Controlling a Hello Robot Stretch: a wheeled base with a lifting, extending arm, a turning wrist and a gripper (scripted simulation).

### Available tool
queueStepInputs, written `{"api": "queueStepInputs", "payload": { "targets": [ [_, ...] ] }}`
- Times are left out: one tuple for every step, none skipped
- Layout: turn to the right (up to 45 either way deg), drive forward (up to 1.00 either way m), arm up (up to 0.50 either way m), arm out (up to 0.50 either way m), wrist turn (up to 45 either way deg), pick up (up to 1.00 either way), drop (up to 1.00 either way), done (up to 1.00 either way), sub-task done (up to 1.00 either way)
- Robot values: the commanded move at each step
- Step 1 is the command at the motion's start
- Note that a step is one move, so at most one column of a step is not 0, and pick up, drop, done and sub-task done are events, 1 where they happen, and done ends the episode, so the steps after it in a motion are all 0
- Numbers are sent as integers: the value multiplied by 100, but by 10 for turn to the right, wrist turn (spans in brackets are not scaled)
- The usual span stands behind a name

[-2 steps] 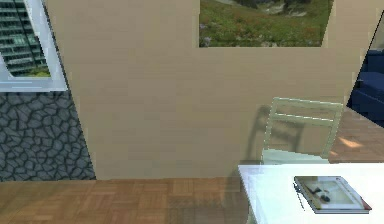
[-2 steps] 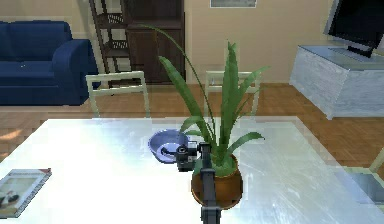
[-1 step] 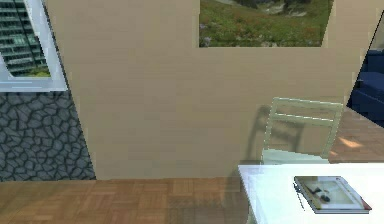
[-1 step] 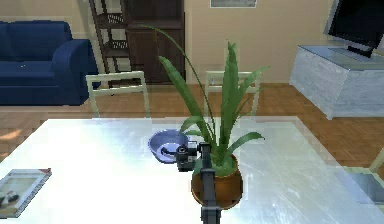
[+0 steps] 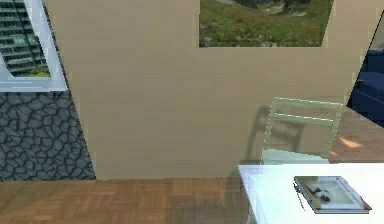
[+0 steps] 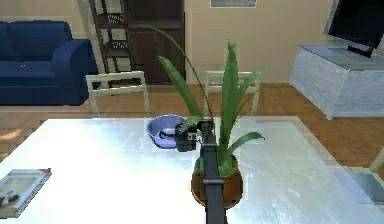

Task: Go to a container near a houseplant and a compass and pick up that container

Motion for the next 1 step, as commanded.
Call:
{"api": "queueStepInputs", "payload": {
  "targets": [
    [0, 0, 0, 0, 0, 0, 0, 100, 0]
  ]
}}
